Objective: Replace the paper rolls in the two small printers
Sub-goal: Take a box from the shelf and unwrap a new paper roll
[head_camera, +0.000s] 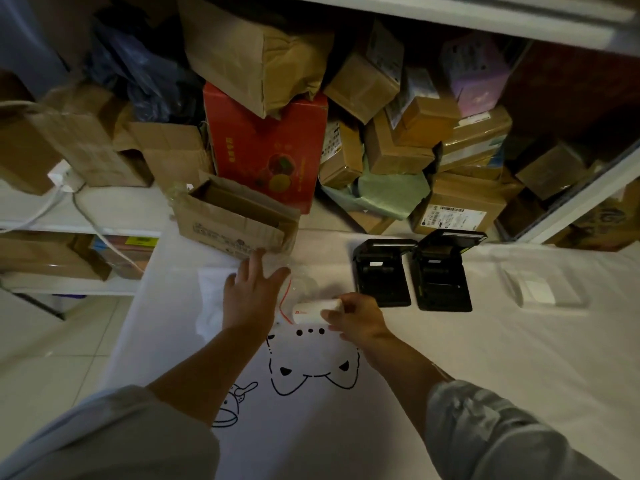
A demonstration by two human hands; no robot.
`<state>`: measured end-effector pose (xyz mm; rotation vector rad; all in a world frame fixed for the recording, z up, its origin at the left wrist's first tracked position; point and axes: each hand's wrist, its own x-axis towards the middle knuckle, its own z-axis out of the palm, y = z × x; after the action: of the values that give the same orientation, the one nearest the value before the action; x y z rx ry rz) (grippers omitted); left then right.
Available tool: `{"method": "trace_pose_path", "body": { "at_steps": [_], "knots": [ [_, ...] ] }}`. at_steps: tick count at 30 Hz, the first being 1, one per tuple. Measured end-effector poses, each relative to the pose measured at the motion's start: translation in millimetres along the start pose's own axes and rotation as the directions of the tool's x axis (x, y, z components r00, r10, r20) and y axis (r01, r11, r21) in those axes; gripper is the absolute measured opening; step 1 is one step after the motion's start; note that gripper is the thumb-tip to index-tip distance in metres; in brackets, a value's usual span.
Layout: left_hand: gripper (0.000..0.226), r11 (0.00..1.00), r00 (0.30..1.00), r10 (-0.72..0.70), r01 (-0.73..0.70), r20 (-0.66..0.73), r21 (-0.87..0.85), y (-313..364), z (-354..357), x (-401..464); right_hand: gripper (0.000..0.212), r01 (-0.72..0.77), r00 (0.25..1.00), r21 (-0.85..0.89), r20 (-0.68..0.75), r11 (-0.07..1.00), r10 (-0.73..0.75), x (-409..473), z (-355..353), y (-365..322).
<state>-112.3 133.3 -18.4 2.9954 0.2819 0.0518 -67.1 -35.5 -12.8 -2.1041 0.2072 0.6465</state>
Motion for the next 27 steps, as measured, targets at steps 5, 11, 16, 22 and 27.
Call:
{"method": "trace_pose_path", "body": {
  "at_steps": [5,11,16,22,27],
  "knots": [
    [0.047,0.954,0.964,0.245,-0.220,-0.107,0.204,7,1,-4,0.031,0.075,0.995,-0.039,0.062,0.996,-0.073,9,-14,-1],
    [0.049,0.867,0.942,0.046,-0.203,0.333,0.455,30,-3,-5,0.029,0.125,0.985,-0.063,0.129,0.990,-0.116,15,-48,11],
    [0.051,0.871,0.955,0.194,-0.273,0.224,0.408,62,-14,-8,0.032,0.156,0.976,-0.068,0.163,0.985,-0.143,21,-73,19],
    [0.033,0.900,0.925,0.002,-0.168,0.380,0.402,74,9,-37,0.036,0.158,0.959,-0.088,0.251,0.983,-0.132,22,-78,31],
    [0.052,0.978,0.952,-0.082,0.020,0.296,0.205,73,0,-28,0.041,0.094,0.958,-0.004,0.272,0.996,-0.089,19,-82,30]
  ]
}}
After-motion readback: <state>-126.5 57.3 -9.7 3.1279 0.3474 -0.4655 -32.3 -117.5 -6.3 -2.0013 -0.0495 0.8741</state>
